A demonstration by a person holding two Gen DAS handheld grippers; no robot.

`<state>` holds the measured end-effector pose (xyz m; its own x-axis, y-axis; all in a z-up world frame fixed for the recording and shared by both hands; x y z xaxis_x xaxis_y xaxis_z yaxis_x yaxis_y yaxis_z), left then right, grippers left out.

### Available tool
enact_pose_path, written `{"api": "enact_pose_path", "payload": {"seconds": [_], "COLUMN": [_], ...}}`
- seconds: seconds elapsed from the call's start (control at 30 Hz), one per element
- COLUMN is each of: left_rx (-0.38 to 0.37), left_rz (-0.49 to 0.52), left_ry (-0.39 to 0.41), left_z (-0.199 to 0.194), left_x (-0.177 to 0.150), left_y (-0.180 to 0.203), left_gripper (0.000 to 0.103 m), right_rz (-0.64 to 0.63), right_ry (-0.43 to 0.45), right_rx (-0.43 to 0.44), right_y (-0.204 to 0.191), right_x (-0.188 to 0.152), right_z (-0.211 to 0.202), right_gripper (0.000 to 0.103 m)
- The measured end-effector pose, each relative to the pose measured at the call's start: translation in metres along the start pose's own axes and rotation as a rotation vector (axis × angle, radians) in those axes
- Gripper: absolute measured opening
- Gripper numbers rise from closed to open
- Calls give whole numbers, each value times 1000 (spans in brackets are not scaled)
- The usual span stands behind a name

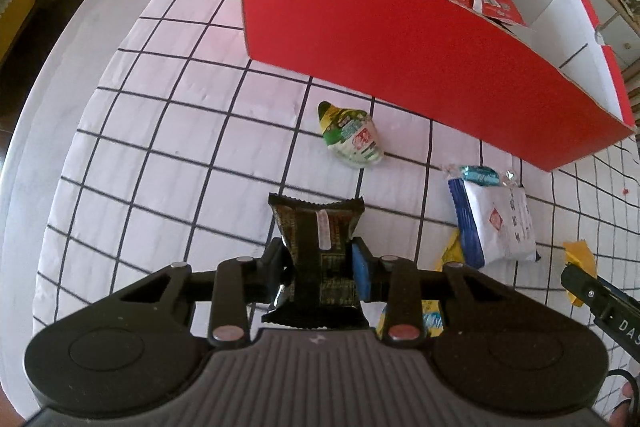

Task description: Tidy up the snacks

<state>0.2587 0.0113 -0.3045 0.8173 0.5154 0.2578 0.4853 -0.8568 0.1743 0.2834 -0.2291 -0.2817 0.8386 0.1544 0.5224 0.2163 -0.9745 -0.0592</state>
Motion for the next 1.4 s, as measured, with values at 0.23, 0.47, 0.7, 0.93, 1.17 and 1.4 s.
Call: {"api": "enact_pose_path", "payload": {"seconds": [0.23, 0.47, 0.7, 0.93, 1.17, 1.4], "left_rx": [-23, -73, -132, -168, -182, -165], "left_rz": [6, 24, 71, 135, 186, 215], "left_ry": [7, 45, 113, 186, 242, 262], "left_z": [-17, -49, -91, -128, -151, -148], "left_x": [-9, -16, -15, -5, 14, 41], "left_y": [-11, -17, -10, 6, 20, 35], "left_gripper": [34, 34, 34, 34, 34, 34], "right_rz": [2, -24, -72, -123, -173, -185], "right_ry": [36, 91, 156, 212, 245, 247], "right_rx": [24, 61, 74, 74, 60, 83], "right_y": [-9, -27, -44, -57, -63, -61], "right_x": [-7, -5, 10, 30, 58, 89], "right_z": [-27, -62, -94, -115, -114, -100], "right_gripper": [45, 45, 45, 45, 45, 45]}}
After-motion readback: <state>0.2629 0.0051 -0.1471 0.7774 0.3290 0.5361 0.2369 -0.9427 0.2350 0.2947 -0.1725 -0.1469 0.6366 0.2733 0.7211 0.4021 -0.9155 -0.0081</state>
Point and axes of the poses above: each gripper's, at about its wrist camera, not at the fingertips, and z roughly the way its jaws point, y to its right, x to its top, the point moved 10 cm from there along z, roughly the way its jaws point, and after that the axes turned 10 degrees about -z, right-handed, at the moved point
